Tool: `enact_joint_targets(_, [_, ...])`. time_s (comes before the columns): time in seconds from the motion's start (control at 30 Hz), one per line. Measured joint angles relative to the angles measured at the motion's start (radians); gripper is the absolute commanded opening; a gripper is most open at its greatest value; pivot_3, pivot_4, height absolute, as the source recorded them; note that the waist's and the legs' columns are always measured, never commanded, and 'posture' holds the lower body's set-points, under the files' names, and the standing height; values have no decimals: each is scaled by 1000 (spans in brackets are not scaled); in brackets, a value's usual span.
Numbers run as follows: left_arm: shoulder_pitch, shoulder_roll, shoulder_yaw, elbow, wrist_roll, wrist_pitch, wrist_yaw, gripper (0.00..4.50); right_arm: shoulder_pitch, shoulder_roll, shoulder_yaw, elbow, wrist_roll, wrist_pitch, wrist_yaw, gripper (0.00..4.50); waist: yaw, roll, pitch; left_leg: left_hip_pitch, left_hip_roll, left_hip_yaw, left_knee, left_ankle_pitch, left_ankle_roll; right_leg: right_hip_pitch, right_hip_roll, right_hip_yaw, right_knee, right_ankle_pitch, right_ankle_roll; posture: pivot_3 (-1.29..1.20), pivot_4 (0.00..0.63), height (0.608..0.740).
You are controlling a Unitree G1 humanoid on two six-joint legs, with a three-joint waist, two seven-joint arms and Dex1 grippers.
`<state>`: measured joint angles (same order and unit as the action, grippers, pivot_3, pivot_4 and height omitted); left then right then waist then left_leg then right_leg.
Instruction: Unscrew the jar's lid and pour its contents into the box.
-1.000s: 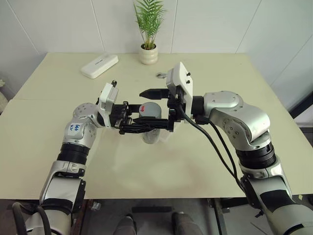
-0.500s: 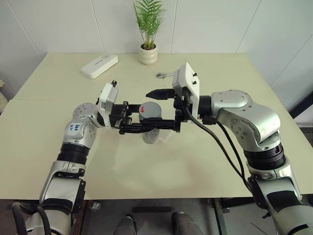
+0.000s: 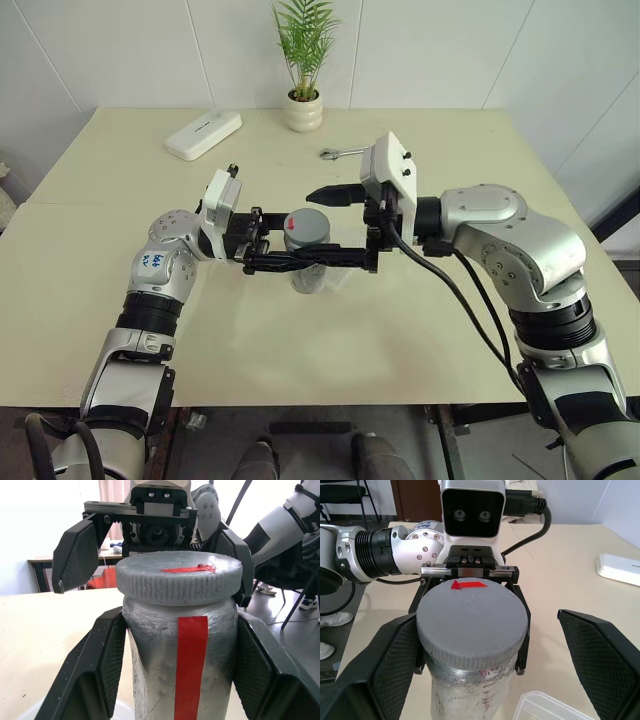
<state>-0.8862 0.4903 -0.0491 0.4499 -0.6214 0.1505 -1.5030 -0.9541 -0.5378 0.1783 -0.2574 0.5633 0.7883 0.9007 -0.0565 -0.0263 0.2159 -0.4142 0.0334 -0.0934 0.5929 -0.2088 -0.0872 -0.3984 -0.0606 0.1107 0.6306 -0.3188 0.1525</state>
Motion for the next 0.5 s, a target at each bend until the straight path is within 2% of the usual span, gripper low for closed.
enact_joint_targets(0.33, [0, 0, 0, 0, 0, 0, 0, 2598, 2, -3, -26, -45, 41, 30, 2, 4500, 0, 0, 0, 0, 0, 0, 0, 0, 0, 0, 0, 0, 0, 0, 0, 0, 150, 740])
enact_joint_targets(0.5, [0, 0, 0, 1, 0, -1, 0, 2598, 3, 31, -26, -62, 58, 43, -5, 4500, 0, 0, 0, 0, 0, 0, 0, 0, 0, 0, 0, 0, 0, 0, 0, 0, 150, 740])
